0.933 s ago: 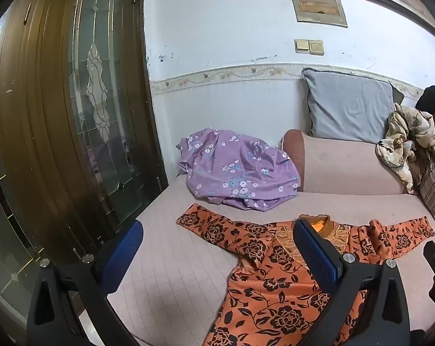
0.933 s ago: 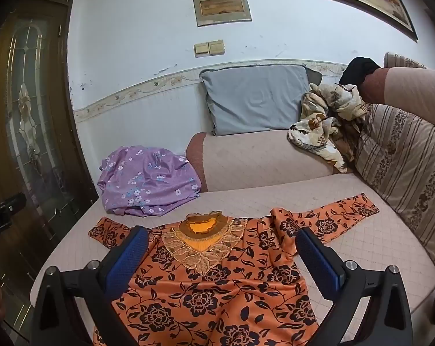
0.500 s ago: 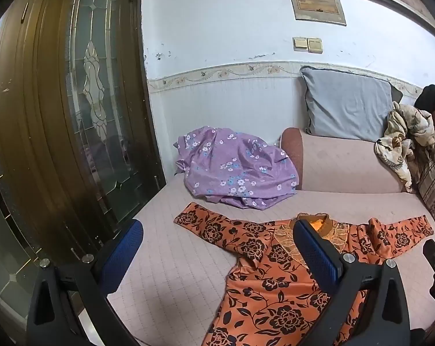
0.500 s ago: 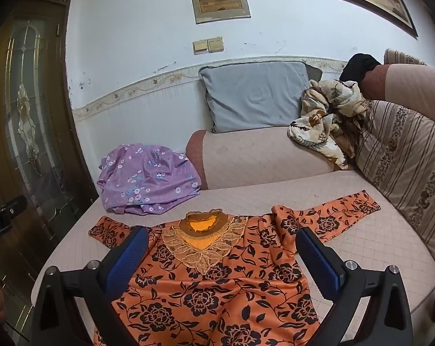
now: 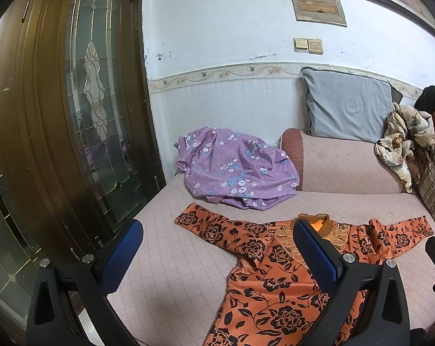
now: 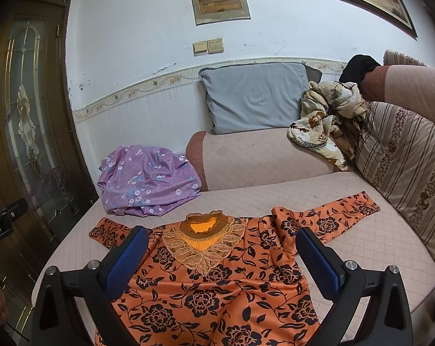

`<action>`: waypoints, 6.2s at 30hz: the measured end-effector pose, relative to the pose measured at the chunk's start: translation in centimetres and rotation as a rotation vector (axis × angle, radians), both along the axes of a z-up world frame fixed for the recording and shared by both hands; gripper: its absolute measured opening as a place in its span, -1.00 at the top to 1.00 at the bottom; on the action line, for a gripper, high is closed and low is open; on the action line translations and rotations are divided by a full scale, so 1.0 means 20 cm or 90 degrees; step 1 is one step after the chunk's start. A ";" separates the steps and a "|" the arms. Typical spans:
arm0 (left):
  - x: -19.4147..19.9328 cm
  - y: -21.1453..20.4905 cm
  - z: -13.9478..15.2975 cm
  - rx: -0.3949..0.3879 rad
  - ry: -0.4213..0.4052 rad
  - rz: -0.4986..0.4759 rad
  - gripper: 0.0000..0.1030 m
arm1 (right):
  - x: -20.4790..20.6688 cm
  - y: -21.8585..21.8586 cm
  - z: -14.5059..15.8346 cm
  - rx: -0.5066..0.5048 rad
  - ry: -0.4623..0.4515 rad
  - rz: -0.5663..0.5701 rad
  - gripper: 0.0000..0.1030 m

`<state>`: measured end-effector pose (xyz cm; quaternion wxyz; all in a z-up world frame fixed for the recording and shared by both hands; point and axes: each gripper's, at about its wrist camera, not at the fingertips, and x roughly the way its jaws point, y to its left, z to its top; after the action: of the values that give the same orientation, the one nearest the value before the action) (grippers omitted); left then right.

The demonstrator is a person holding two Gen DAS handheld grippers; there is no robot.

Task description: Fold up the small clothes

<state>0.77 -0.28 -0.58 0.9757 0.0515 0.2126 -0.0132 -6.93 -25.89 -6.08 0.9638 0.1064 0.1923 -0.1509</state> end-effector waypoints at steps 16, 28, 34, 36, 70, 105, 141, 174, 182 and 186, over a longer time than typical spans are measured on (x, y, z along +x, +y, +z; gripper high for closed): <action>0.00 0.02 0.00 -0.002 0.000 -0.002 -1.00 | -0.02 -0.01 0.01 0.010 0.003 -0.008 -1.00; -0.01 0.03 -0.01 -0.002 0.002 -0.004 -1.00 | -0.01 -0.03 -0.01 0.026 0.012 -0.016 -1.00; 0.00 0.04 -0.01 -0.003 0.007 -0.004 -1.00 | -0.01 -0.03 -0.02 0.029 0.016 -0.018 -1.00; 0.00 0.04 -0.02 -0.003 0.008 -0.004 -1.00 | 0.00 -0.03 -0.02 0.031 0.017 -0.018 -1.00; 0.03 0.07 -0.06 -0.008 0.019 -0.009 -1.00 | 0.01 -0.03 -0.05 0.043 0.027 -0.020 -1.00; 0.95 -0.40 -1.09 0.077 0.282 -0.037 -1.00 | 0.42 -1.29 -0.71 0.288 0.114 -0.185 -1.00; 1.15 -0.33 -1.22 0.013 0.294 -0.057 -1.00 | 0.67 -1.96 -0.62 0.353 -0.096 -0.209 0.89; 1.35 0.36 -1.17 -0.097 0.318 0.137 -1.00 | 1.48 -0.21 -0.99 0.257 0.174 0.219 -0.03; 1.47 0.37 -1.24 -0.120 0.353 0.160 -1.00 | 1.49 -0.43 -1.21 0.282 0.244 0.186 0.02; 1.49 0.37 -1.26 -0.126 0.363 0.169 -1.00 | 1.60 -0.24 -1.22 0.247 0.287 0.252 0.02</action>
<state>30.61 7.16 -25.84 0.8705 -0.0773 0.4795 0.0796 25.04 -30.79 -30.56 0.8695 0.2117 0.4423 0.0585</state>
